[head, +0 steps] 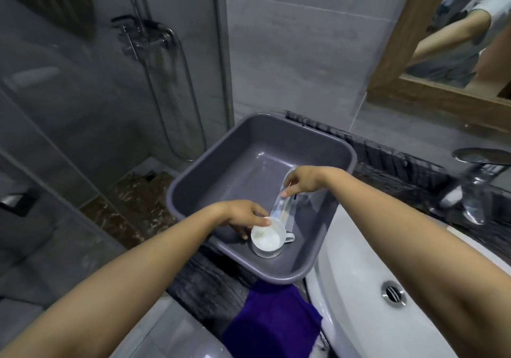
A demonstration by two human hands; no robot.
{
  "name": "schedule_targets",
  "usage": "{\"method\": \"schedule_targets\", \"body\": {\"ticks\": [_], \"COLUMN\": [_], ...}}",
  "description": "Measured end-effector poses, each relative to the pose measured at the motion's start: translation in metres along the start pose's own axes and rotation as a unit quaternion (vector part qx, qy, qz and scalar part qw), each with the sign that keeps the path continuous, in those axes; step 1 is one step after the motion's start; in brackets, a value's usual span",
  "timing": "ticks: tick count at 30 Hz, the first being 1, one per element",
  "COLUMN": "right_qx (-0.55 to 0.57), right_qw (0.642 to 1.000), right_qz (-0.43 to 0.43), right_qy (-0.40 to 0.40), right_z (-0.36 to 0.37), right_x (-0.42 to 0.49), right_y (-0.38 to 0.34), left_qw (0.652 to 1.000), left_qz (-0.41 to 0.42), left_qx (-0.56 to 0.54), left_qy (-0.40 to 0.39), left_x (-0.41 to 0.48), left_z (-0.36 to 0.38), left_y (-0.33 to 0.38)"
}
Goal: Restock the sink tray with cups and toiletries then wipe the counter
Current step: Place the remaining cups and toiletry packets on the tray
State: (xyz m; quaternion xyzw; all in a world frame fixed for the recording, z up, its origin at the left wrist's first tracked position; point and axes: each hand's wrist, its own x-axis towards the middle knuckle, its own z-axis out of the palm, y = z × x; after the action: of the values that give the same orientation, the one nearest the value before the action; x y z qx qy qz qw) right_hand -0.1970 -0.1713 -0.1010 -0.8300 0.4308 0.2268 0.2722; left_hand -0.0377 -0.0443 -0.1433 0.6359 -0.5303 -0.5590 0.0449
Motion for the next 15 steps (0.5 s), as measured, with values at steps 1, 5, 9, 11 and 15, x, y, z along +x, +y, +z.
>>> {"method": "schedule_targets", "body": {"ticks": [1, 5, 9, 11, 15], "right_qx": [0.001, 0.024, 0.01, 0.008, 0.003], "right_qw": [1.0, 1.0, 0.998, 0.998, 0.996], "right_qz": [-0.005, -0.007, 0.026, 0.044, 0.068], "right_qy": [0.006, 0.02, 0.051, 0.047, 0.055], "right_z": [0.001, -0.002, -0.007, -0.007, -0.004], "right_x": [0.004, 0.022, 0.04, 0.048, 0.06], "right_y": [0.003, 0.011, 0.018, 0.022, 0.029], "left_qw": [1.0, 0.999, 0.998, 0.998, 0.993], "left_qz": [0.0, -0.015, -0.023, -0.021, -0.017], "left_qx": [0.002, 0.003, 0.013, 0.025, 0.089], "left_qy": [-0.002, 0.029, 0.049, 0.058, 0.082], "left_x": [0.002, 0.009, 0.015, 0.017, 0.02], "left_z": [0.003, 0.01, 0.01, 0.008, 0.004], "left_y": [0.0, -0.002, -0.007, -0.008, -0.009]}}
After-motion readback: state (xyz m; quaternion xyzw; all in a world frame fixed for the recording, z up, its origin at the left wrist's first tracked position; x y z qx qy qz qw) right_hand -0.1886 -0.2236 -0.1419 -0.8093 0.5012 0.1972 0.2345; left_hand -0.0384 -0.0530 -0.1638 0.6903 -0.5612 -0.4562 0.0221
